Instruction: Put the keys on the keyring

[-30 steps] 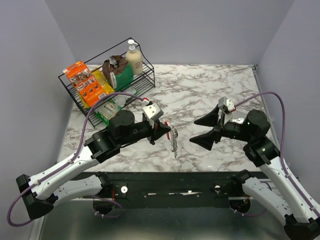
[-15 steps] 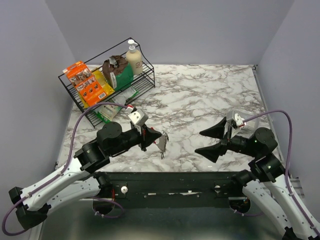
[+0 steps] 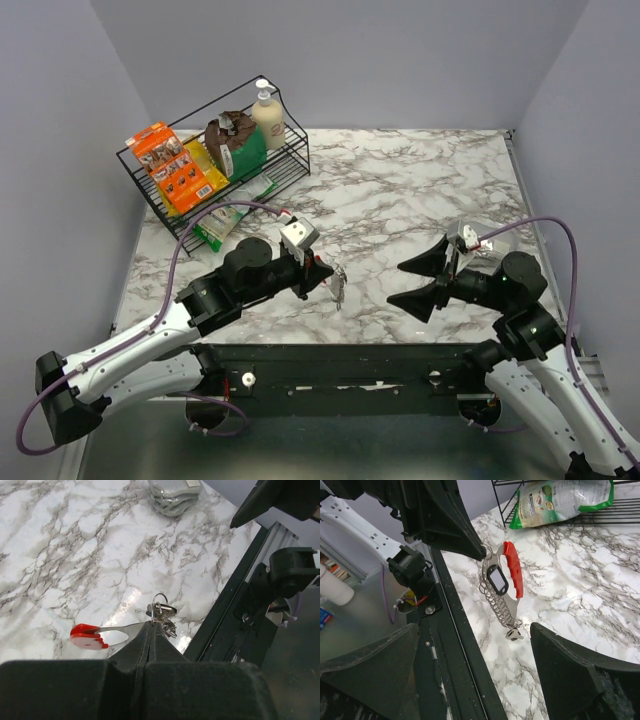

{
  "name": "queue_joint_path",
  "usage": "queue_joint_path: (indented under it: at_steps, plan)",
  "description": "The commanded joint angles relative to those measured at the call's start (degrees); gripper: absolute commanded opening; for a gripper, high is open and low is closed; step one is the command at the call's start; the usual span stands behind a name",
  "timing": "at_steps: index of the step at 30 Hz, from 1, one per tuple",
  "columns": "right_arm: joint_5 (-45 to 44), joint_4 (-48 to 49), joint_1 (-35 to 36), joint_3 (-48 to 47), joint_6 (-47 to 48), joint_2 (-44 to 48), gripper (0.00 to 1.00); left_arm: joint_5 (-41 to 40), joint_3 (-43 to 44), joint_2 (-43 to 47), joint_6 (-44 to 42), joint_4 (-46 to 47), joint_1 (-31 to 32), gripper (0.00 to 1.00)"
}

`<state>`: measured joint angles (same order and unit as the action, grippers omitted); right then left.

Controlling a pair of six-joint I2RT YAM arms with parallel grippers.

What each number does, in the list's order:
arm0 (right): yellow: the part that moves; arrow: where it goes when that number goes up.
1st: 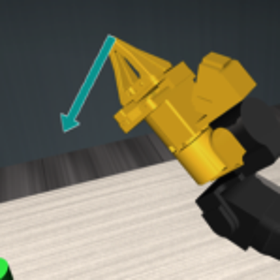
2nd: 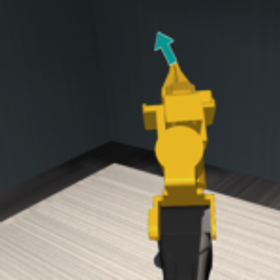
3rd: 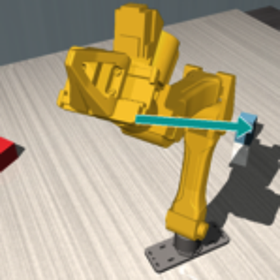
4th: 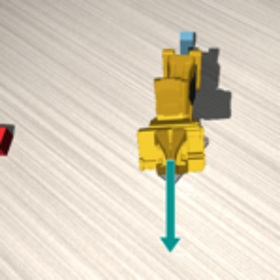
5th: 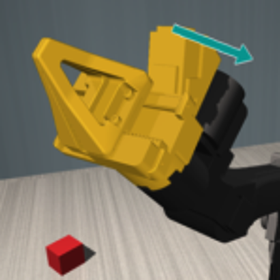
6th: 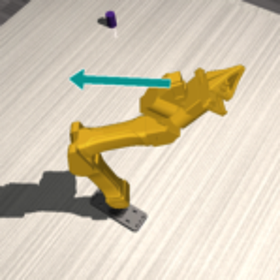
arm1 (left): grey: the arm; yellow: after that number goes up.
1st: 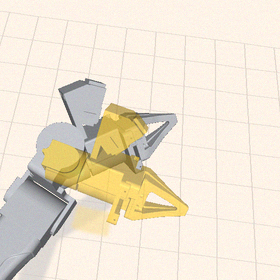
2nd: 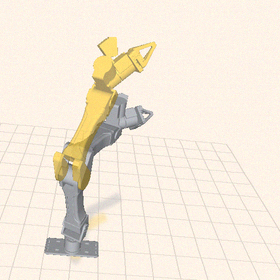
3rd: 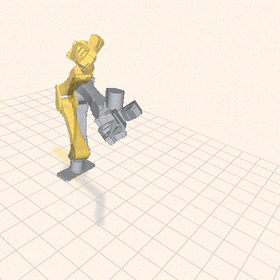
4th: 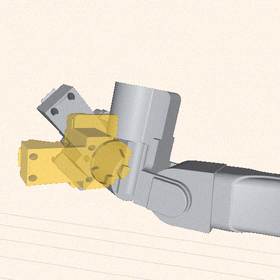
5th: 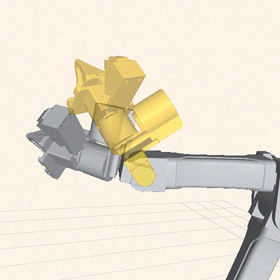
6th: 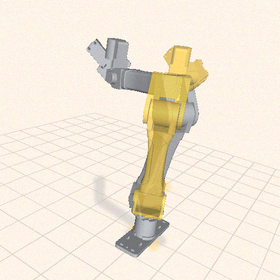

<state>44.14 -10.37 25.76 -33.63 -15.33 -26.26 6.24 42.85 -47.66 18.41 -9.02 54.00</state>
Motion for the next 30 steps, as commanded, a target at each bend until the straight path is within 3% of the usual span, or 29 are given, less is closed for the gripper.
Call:
queue_joint_path:
  at_steps: [1,11,18,27,30]
  plan:
    - [-0.99,0.44,-0.18,0.67,1.35,-1.07,1.0,1.49,-1.8,-0.42,-1.71,5.85,0.41,0.0]
    - [2.7,5.62,-0.18,-0.91,3.2,-4.93,1.0,4.22,-2.07,-0.5,-5.14,8.05,0.67,0.0]
    - [9.99,19.48,-0.18,1.45,1.8,-7.93,0.99,7.64,-6.89,1.6,-7.33,13.4,0.67,0.0]
    - [19.4,33.02,-0.1,4.01,-1.89,-17.32,0.89,17.48,-9.01,-0.33,-10.42,17.45,0.67,0.0]
    - [20.72,33.57,-0.18,3.48,-2.42,-18.21,0.87,19.24,-10.32,-0.5,-10.42,18.94,0.67,0.0]
